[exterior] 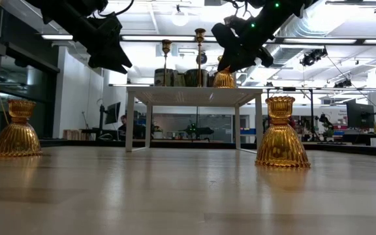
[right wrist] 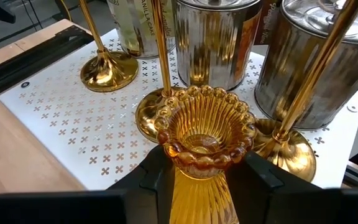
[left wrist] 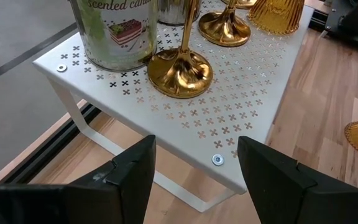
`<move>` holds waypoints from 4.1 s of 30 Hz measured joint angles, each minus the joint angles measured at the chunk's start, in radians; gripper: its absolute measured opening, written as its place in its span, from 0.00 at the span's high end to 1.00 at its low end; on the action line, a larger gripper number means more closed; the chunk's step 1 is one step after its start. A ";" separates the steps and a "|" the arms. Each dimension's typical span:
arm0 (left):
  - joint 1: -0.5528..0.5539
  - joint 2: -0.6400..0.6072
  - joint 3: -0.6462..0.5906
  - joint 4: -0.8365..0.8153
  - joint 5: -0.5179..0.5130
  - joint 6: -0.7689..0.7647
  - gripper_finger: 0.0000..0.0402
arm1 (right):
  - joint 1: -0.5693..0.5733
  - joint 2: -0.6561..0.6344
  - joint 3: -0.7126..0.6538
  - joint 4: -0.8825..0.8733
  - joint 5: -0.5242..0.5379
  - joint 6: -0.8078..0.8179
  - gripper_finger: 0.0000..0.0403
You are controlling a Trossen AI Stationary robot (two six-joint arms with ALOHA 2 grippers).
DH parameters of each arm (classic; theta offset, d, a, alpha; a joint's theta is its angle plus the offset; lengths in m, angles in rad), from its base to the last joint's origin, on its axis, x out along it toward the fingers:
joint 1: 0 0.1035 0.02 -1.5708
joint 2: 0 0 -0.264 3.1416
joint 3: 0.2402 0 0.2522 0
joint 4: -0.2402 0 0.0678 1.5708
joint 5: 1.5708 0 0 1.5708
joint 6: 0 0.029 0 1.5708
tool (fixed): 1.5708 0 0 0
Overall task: Pick & Place candle stick holders
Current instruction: Put the right yellow candle holder on the shelf, then put the right yellow candle holder aligned with the other yellow candle holder on the shelf
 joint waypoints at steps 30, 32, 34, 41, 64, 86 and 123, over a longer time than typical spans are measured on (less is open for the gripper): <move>0.000 0.000 0.000 0.000 0.002 0.000 0.44 | 0.000 0.000 0.000 0.033 0.008 0.000 0.53; 0.000 0.000 0.000 0.000 0.002 0.000 0.44 | 0.000 0.000 0.000 0.032 0.008 0.000 0.49; 0.000 0.000 0.000 0.000 -0.001 0.000 0.44 | 0.000 0.000 0.000 0.032 0.008 0.000 0.46; 0.000 0.000 0.000 0.000 -0.001 0.000 0.44 | 0.000 -0.016 0.000 0.016 0.007 0.000 0.40; 0.000 0.000 0.000 0.000 0.003 -0.003 0.44 | 0.002 -0.154 -0.001 -0.182 -0.050 0.030 0.40; 0.000 0.000 0.000 0.000 0.006 -0.003 0.44 | -0.013 -0.150 -0.001 -0.156 -0.020 0.026 0.40; 0.000 0.000 0.000 -0.001 0.008 -0.002 0.44 | -0.011 -0.106 -0.001 -0.205 -0.146 0.031 0.40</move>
